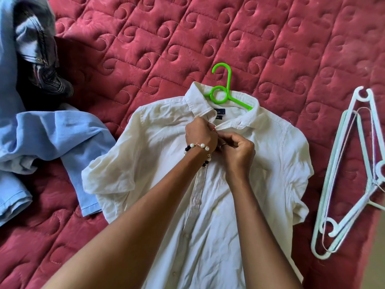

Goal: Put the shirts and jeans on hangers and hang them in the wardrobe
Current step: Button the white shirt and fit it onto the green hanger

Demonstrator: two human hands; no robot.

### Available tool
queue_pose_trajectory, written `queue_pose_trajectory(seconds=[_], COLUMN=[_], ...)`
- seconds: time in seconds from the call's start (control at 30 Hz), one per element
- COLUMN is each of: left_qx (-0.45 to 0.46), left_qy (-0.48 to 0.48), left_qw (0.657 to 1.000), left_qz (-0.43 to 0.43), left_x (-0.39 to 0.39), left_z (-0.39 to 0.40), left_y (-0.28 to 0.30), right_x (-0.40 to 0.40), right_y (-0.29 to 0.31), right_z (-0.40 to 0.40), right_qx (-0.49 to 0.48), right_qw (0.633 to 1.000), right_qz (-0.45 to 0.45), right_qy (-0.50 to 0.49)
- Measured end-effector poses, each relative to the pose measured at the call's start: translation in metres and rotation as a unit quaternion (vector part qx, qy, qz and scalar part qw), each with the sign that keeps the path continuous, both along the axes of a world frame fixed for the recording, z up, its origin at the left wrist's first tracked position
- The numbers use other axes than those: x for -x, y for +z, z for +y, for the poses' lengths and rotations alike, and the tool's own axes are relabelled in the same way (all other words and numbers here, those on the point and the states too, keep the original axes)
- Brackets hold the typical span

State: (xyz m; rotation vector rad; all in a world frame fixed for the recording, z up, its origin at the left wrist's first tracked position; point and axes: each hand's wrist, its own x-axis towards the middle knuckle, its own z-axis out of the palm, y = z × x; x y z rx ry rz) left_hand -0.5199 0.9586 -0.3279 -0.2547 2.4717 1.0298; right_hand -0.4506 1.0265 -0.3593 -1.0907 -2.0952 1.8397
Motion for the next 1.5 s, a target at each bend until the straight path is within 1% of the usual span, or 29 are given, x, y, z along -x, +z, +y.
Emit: queue_pose_trajectory(seconds=[0.07,0.13,0.23,0.3,0.4,0.47,0.5,0.53,0.6,0.67,0.7,0.73,0.77,0.8,0.87,0.9,0.97,1.03,1.07,1.1,1.13,1.17,1.23,1.3,1.33,1.37,1.4,1.43,1.5], left_qx=[0.009,0.014,0.020,0.021,0.016,-0.014,-0.035,-0.054,-0.085,-0.108,-0.110,-0.103,-0.089,-0.080,-0.069,-0.035,0.080,0.147,0.168,0.188,0.207,0.218,0.250,0.271,0.270,0.256,0.232,0.203,0.140], left_qy=[-0.014,-0.028,-0.033,-0.017,0.025,0.061,0.078,0.087,0.095,0.071,0.020,-0.051,-0.118,-0.164,-0.214,-0.238,-0.262,-0.239,-0.231,-0.244,-0.288,-0.349,-0.460,-0.513,-0.522,-0.516,-0.493,-0.457,-0.371], left_qw=[1.000,1.000,0.999,0.999,0.998,0.994,0.991,0.988,0.986,0.988,0.993,0.993,0.985,0.973,0.958,0.952,0.934,0.913,0.899,0.875,0.849,0.830,0.798,0.770,0.770,0.782,0.808,0.842,0.904], left_qz=[-0.003,0.000,-0.008,-0.025,-0.058,-0.087,-0.106,-0.117,-0.111,-0.080,-0.037,0.027,0.088,0.140,0.178,0.188,0.229,0.296,0.332,0.374,0.392,0.376,0.299,0.264,0.250,0.237,0.222,0.204,0.158], left_x=[0.000,0.000,0.004,0.008,0.013,0.015,0.015,0.014,0.011,0.005,0.002,0.000,-0.002,-0.003,0.000,0.002,0.006,0.013,0.020,0.027,0.037,0.046,0.063,0.075,0.078,0.081,0.082,0.084,0.087], left_z=[0.001,0.001,0.002,0.004,0.004,0.004,0.005,0.005,0.004,0.000,-0.004,-0.007,-0.011,-0.014,-0.015,-0.016,-0.018,-0.024,-0.026,-0.026,-0.027,-0.026,-0.021,-0.016,-0.015,-0.014,-0.013,-0.013,-0.012], left_y=[0.000,0.000,0.000,-0.001,0.002,0.003,0.003,0.003,-0.002,-0.005,-0.008,-0.008,-0.009,-0.011,-0.013,-0.016,-0.018,-0.019,-0.017,-0.017,-0.013,-0.008,0.003,0.010,0.014,0.016,0.017,0.018,0.021], right_x=[0.003,0.007,0.012,0.014,0.012,0.010,0.009,0.008,0.008,0.008,0.008,0.009,0.010,0.012,0.014,0.016,0.018,0.019,0.020,0.021,0.023,0.025,0.030,0.036,0.039,0.042,0.045,0.047,0.053], right_y=[0.003,0.007,0.012,0.011,0.010,0.007,0.004,0.001,0.001,-0.001,-0.004,-0.007,-0.010,-0.012,-0.017,-0.016,-0.007,0.003,0.008,0.011,0.015,0.017,0.020,0.023,0.025,0.028,0.030,0.031,0.030], right_z=[0.003,0.004,0.005,0.006,0.004,0.001,-0.001,-0.003,-0.007,-0.010,-0.010,-0.010,-0.009,-0.009,-0.007,-0.007,-0.005,0.002,0.008,0.014,0.020,0.025,0.033,0.037,0.038,0.039,0.040,0.039,0.034], right_qx=[0.039,0.011,-0.102,-0.186,-0.268,-0.349,-0.372,-0.373,-0.322,-0.230,-0.188,-0.148,-0.104,-0.054,0.028,0.048,0.048,0.037,0.037,0.046,0.061,0.079,0.090,0.081,0.081,0.084,0.088,0.095,0.111], right_qw=[0.999,1.000,0.994,0.978,0.952,0.921,0.913,0.915,0.942,0.972,0.982,0.989,0.994,0.998,0.998,0.997,0.996,0.992,0.988,0.984,0.980,0.975,0.971,0.972,0.973,0.974,0.975,0.978,0.986], right_qz=[-0.009,-0.023,-0.027,0.002,0.027,0.032,0.041,0.049,0.051,0.034,0.026,0.021,0.017,0.010,0.009,0.005,-0.023,-0.057,-0.068,-0.073,-0.071,-0.064,-0.057,-0.057,-0.054,-0.049,-0.043,-0.032,-0.002], right_qy=[-0.012,-0.010,0.036,0.091,0.147,0.167,0.165,0.147,0.082,0.026,0.011,-0.001,-0.017,-0.041,-0.059,-0.058,-0.067,-0.108,-0.133,-0.156,-0.178,-0.199,-0.214,-0.211,-0.210,-0.207,-0.199,-0.184,-0.127])
